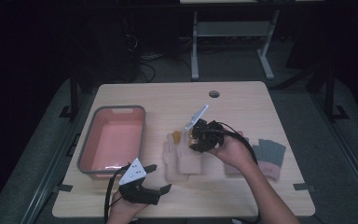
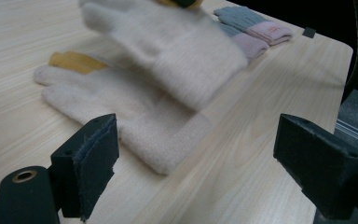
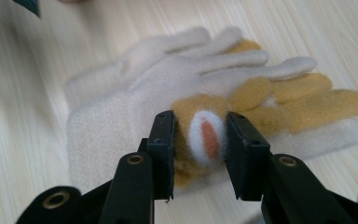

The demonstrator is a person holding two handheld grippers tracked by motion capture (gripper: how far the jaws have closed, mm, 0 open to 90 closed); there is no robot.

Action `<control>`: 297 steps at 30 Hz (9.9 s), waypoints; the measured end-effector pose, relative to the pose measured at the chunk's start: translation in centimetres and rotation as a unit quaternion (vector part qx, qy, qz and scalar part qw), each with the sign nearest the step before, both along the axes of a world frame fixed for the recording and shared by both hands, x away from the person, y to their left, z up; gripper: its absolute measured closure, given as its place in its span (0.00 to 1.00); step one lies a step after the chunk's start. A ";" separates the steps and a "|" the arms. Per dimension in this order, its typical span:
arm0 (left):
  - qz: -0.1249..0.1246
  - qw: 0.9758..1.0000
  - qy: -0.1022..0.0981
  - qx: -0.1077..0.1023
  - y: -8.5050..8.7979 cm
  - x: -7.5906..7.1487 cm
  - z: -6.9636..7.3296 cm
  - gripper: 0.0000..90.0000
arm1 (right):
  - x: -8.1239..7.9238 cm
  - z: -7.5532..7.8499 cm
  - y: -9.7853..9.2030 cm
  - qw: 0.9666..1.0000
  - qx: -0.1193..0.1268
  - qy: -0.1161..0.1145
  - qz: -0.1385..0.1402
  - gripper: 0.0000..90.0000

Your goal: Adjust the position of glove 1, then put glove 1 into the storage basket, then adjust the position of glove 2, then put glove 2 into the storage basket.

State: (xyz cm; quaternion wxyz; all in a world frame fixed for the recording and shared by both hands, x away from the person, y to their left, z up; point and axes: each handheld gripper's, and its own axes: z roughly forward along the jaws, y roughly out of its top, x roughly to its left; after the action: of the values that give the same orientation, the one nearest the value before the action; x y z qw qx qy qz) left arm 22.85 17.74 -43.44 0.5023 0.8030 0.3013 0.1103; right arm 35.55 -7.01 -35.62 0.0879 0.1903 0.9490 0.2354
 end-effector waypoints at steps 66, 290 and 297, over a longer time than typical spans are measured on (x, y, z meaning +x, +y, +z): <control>-0.007 1.000 0.005 -0.002 -0.1 -0.2 0.0 0.16 | 2.2 -6.8 8.3 0.998 -0.043 0.037 -0.008 0.41; 0.049 0.954 0.230 -0.185 -1.7 11.1 6.9 0.77 | 0.3 0.8 -3.2 0.884 0.352 0.201 -0.235 0.90; 0.050 0.956 0.222 -0.185 -1.0 11.9 8.4 0.77 | 1.3 2.1 -2.5 0.885 0.356 0.199 -0.226 0.90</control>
State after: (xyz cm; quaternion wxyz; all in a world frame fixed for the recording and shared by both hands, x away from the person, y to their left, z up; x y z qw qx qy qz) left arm 34.70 16.77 -35.03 0.5564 0.6843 0.4598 -0.1031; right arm 36.82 -9.52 -33.49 -0.1258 0.4611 0.7301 0.4885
